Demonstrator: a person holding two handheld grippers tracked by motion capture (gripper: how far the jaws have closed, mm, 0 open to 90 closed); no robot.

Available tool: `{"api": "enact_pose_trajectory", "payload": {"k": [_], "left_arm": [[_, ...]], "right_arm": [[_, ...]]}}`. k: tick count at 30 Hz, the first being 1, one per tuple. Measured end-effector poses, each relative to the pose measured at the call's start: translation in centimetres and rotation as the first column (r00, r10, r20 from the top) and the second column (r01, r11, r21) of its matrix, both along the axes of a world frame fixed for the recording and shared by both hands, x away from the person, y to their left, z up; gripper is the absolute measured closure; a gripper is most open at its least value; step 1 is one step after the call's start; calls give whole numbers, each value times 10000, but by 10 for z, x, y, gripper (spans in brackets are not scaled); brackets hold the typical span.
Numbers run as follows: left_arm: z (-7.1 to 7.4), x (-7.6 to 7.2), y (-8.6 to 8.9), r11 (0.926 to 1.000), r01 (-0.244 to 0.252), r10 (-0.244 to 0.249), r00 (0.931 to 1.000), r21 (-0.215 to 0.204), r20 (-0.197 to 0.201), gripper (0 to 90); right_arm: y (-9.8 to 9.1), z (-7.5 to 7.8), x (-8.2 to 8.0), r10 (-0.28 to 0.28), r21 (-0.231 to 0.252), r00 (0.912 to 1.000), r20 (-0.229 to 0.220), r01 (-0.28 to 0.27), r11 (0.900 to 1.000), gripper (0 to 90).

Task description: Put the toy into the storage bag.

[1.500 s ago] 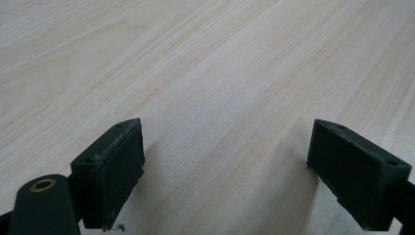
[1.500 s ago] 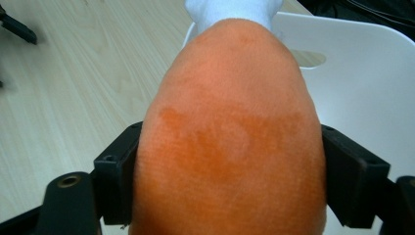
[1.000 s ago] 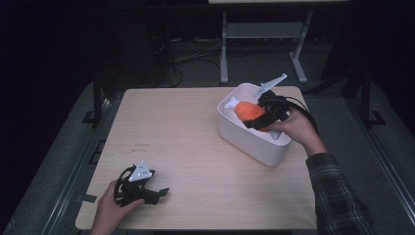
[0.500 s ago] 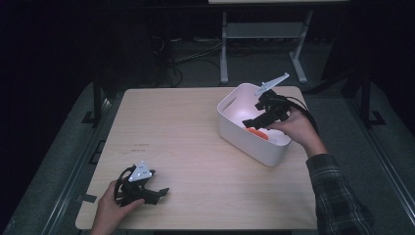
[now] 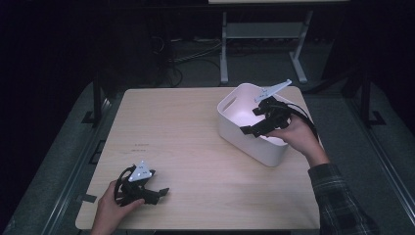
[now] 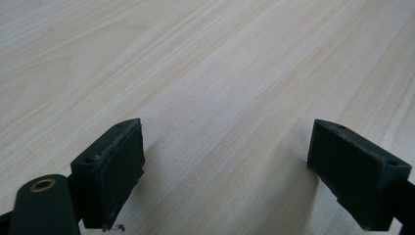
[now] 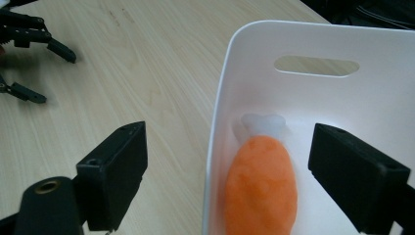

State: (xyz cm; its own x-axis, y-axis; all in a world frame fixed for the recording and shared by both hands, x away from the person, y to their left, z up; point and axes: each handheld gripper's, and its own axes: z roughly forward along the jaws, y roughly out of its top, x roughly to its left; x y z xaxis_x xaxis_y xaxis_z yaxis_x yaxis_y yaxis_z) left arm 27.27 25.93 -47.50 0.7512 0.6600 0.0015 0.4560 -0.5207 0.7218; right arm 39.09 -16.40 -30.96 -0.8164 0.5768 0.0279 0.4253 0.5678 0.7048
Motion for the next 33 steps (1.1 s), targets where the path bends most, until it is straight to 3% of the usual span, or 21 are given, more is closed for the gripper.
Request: {"api": "enact_pose_trajectory", "payload": {"k": [8, 17, 33], "left_arm": [[0, 0, 0, 10000, -1, 1, 10000, -2, -1, 128], [0, 0, 0, 10000, -2, 2, 10000, -4, 0, 128], [0, 0, 0, 10000, 1, -1, 10000, 0, -5, 128]], "right_arm": [[4, 6, -14, 250, 386, 9996, 123, -255, 9989, 136], [13, 7, -32, 473, 509, 9983, 332, -489, 9975, 133], [19, -19, -54, 743, 888, 9960, 493, -785, 9929, 133]]}}
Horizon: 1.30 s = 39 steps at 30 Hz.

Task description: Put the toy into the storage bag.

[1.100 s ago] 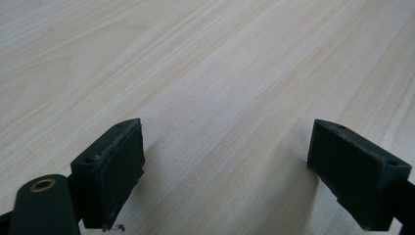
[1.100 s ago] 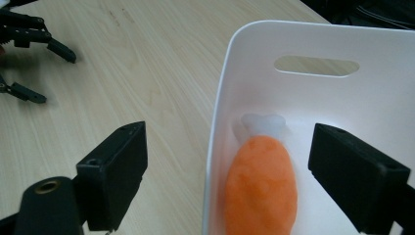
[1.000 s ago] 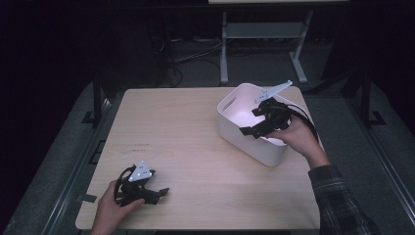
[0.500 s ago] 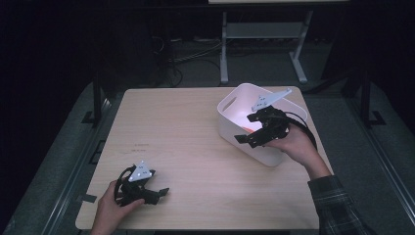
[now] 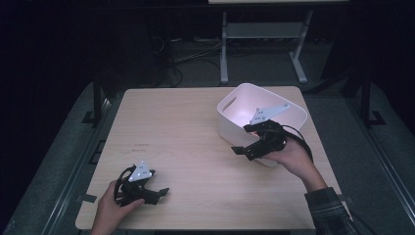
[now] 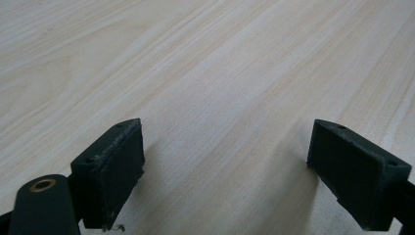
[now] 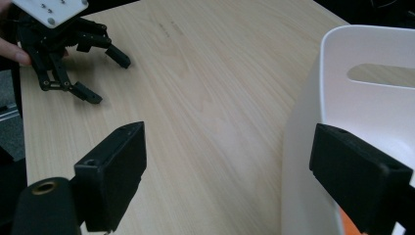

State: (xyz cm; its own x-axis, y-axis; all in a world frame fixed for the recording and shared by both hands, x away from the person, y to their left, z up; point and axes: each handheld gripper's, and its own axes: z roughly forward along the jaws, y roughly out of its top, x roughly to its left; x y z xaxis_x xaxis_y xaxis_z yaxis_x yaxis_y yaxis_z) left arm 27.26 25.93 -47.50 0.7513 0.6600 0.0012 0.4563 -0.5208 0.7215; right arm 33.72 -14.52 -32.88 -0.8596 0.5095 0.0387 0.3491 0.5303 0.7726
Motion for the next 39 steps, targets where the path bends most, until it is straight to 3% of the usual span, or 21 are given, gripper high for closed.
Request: {"api": "enact_pose_trajectory", "payload": {"k": [13, 20, 33, 39], "left_arm": [[0, 0, 0, 10000, 2, -2, 10000, 2, -32, 128], [0, 0, 0, 10000, -11, 11, 10000, -11, -15, 128], [0, 0, 0, 10000, -14, 14, 10000, -25, 6, 128], [0, 0, 0, 10000, 20, -20, 10000, 31, -10, 128]], "right_arm": [[11, -24, -19, 245, -154, 9996, 107, -243, 9996, 132], [17, -47, -31, 294, -64, 9996, 25, -294, 9995, 132], [16, -82, -44, -2, 117, 9998, -214, 4, 9999, 131], [13, -95, -53, -253, 103, 9996, -122, 254, 9996, 114]]}}
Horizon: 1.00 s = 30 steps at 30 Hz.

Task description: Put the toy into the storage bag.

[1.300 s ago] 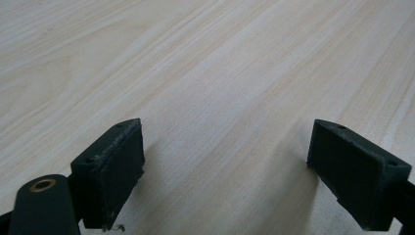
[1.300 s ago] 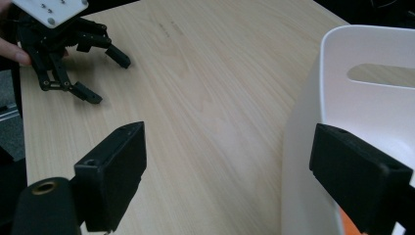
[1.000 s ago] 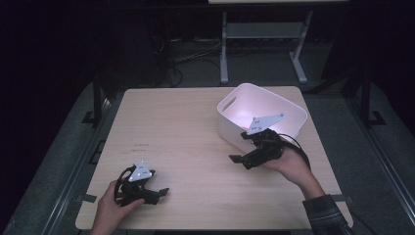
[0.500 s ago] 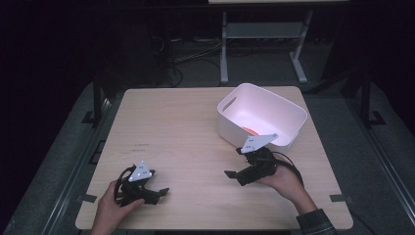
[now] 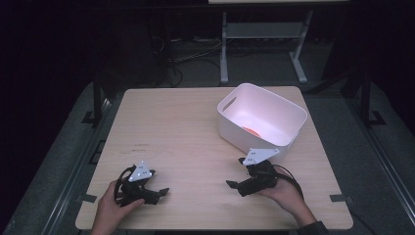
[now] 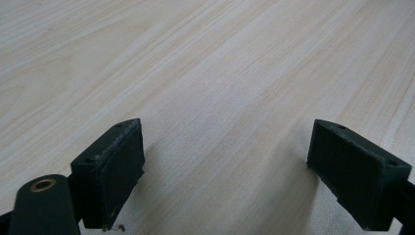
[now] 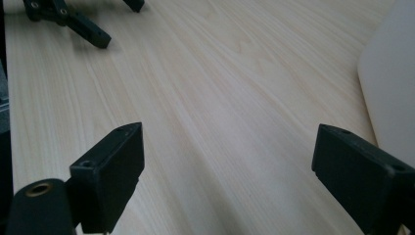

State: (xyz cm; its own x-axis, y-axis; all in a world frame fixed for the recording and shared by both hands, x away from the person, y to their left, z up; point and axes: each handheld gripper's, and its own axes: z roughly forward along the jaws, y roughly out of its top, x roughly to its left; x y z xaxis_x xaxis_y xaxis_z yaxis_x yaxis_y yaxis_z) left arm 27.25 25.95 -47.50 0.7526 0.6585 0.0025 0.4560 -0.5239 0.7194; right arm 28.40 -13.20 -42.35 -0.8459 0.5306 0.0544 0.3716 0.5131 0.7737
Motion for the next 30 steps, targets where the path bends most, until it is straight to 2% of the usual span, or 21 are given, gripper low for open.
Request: {"api": "enact_pose_trajectory", "payload": {"k": [10, 17, 21, 26, 30], "left_arm": [[0, 0, 0, 10000, 3, -3, 10000, 7, 4, 128], [0, 0, 0, 10000, 1, -1, 10000, 9, 1, 128], [0, 0, 0, 10000, 2, -2, 10000, 6, 0, 128], [0, 0, 0, 10000, 2, -2, 10000, 5, 0, 128], [0, 0, 0, 10000, 4, -4, 10000, 4, 4, 128]], "right_arm": [[-11, -14, -12, -553, 1, 9979, 323, 553, 9985, 94], [-21, -29, -17, -981, -68, 9949, 249, 983, 9951, 84], [-27, -37, -19, -1188, -290, 9924, 325, 1197, 9924, 78], [-33, -45, -21, -1565, -412, 9872, 304, 1577, 9866, 73], [-37, -52, -22, -1898, -744, 9812, 346, 1919, 9786, 70]]}}
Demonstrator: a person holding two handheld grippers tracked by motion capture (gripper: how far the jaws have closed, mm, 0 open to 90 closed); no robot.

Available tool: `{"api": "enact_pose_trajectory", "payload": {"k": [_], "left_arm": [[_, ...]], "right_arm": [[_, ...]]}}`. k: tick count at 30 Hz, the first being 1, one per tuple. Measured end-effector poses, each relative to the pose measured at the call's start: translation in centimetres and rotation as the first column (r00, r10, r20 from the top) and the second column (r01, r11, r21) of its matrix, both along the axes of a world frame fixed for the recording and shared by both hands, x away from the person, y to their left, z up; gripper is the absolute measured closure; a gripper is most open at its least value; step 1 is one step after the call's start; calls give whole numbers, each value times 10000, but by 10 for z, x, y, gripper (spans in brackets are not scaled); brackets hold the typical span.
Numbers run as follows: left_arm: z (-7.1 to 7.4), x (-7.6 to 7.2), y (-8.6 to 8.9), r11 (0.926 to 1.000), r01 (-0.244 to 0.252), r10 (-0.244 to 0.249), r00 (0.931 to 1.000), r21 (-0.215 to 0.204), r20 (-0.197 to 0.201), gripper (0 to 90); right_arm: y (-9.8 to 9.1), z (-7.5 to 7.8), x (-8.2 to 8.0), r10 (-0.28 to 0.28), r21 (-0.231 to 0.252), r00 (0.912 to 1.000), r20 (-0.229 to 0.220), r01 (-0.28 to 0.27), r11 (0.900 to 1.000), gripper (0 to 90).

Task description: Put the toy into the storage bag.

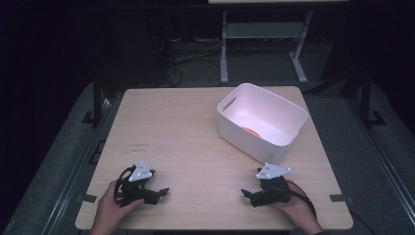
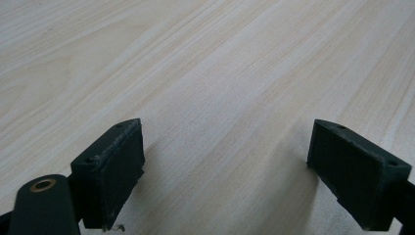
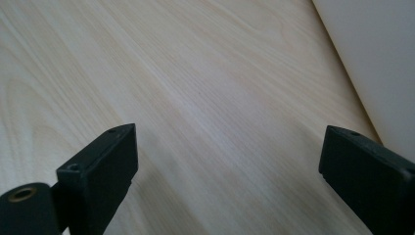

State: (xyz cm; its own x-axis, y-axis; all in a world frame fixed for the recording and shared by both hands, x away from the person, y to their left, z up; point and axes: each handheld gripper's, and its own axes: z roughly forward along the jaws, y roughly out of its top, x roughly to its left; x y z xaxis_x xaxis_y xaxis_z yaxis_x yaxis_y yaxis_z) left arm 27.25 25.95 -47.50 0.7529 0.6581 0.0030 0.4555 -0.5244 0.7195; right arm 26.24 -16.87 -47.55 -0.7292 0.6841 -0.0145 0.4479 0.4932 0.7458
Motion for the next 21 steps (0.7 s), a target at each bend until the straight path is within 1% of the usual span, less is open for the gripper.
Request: {"api": "enact_pose_trajectory", "payload": {"k": [2, 3, 4, 6, 9, 16, 19, 21], "left_arm": [[0, 0, 0, 10000, -2, 2, 10000, 5, -4, 128], [0, 0, 0, 10000, 1, -1, 10000, 5, -3, 128], [0, 0, 0, 10000, 3, -3, 10000, 1, 2, 128], [0, 0, 0, 10000, -2, 2, 10000, 3, 1, 128], [0, 0, 0, 10000, 1, -1, 10000, 1, 4, 128], [0, 0, 0, 10000, 2, -2, 10000, 3, 4, 128], [0, 0, 0, 10000, 3, -3, 10000, 3, -3, 128], [0, 0, 0, 10000, -15, 15, 10000, -5, 12, 128]], "right_arm": [[-1, -3, 0, -72, -16, 9999, -99, 72, 10000, 70], [-1, -4, 1, -112, -116, 9999, -111, 111, 9999, 72], [0, -5, 2, -150, -202, 9996, -221, 146, 9997, 70], [-1, -5, 2, -136, -182, 9994, -315, 130, 9998, 71], [-2, -6, 4, -18, 6, 9974, -719, 19, 10000, 64], [-2, -6, 4, 2, -32, 9978, -664, -4, 10000, 62], [-2, -6, 3, -78, -35, 9973, -727, 76, 10000, 62], [-3, -6, 3, -43, -38, 9979, -649, 41, 10000, 62]]}}
